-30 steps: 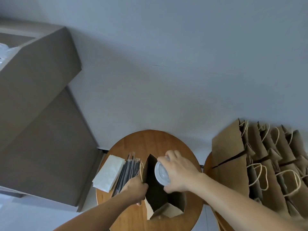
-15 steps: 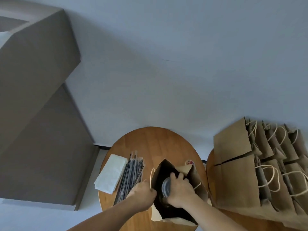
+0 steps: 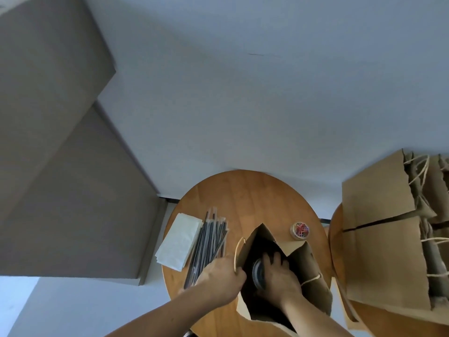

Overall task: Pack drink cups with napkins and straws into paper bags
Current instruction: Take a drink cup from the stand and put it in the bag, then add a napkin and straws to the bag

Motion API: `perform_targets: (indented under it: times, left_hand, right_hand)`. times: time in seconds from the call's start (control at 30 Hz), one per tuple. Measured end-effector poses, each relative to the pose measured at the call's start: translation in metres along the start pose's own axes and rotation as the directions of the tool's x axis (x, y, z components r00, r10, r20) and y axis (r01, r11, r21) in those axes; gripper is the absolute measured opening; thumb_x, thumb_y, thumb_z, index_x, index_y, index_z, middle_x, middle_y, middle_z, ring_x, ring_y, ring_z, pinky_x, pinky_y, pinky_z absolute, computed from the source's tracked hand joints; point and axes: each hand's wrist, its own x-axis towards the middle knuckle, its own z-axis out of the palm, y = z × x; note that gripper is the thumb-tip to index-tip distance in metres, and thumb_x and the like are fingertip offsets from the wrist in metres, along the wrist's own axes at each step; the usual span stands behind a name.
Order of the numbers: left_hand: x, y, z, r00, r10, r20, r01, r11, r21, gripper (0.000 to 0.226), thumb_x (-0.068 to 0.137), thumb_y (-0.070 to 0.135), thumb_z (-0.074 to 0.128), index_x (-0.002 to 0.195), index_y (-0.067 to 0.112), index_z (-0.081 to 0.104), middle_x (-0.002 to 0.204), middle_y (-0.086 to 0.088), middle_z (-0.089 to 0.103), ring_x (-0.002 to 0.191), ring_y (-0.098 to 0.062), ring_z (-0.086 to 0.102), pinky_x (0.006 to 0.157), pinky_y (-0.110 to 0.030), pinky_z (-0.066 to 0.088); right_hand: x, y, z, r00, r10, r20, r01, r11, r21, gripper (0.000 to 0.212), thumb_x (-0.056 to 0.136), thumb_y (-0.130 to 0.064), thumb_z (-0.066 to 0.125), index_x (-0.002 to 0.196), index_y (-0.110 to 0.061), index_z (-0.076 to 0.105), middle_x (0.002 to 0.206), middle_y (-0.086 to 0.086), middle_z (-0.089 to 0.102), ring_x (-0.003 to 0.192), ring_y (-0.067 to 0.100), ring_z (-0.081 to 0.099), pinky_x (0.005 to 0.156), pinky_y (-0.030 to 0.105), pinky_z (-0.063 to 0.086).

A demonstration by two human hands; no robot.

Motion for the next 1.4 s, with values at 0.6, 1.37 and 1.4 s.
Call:
perform_targets:
  times: [0.6, 1.37, 1.4]
  left_hand:
    - [-0.008, 0.028, -0.028, 0.947, 0.167, 0.275, -0.211, 0.968, 0.137, 0.076, 0.077, 0.056, 0.061, 0.144, 0.035, 0.031, 0.122, -0.003, 0.066, 0.091, -0.017, 0.072, 0.088, -0.041, 0.058]
    - [0.004, -0.045, -0.154, 0.994, 0.104, -0.034, -0.102, 0.993, 0.064, 0.057, 0.095, 0.037, 0.056, 0.147, 0.02, 0.039, 0.142, -0.003, 0.052, 0.122, -0.019, 0.053, 0.1, -0.031, 0.045]
    - [0.009, -0.058, -0.155, 0.997, 0.065, -0.042, -0.063, 0.997, 0.051, 0.057, 0.094, 0.034, 0.054, 0.147, 0.02, 0.04, 0.144, -0.003, 0.051, 0.125, -0.019, 0.053, 0.102, -0.033, 0.045]
  right_hand:
    - [-0.042, 0.0, -0.066, 0.979, -0.192, 0.071, 0.202, 0.966, -0.162, 0.025, 0.092, -0.032, 0.055, 0.108, -0.015, 0.063, 0.099, 0.006, 0.065, 0.089, 0.026, 0.062, 0.067, 0.033, 0.047]
    - [-0.023, -0.092, -0.194, 0.974, -0.165, -0.156, 0.206, 0.931, 0.3, 0.031, 0.096, -0.035, 0.049, 0.093, -0.012, 0.07, 0.084, 0.004, 0.071, 0.063, 0.015, 0.059, 0.054, 0.029, 0.044]
    - [-0.014, -0.103, -0.188, 0.978, -0.159, -0.133, 0.194, 0.928, 0.319, 0.031, 0.097, -0.033, 0.048, 0.085, -0.013, 0.068, 0.076, 0.002, 0.068, 0.06, 0.014, 0.056, 0.052, 0.028, 0.041]
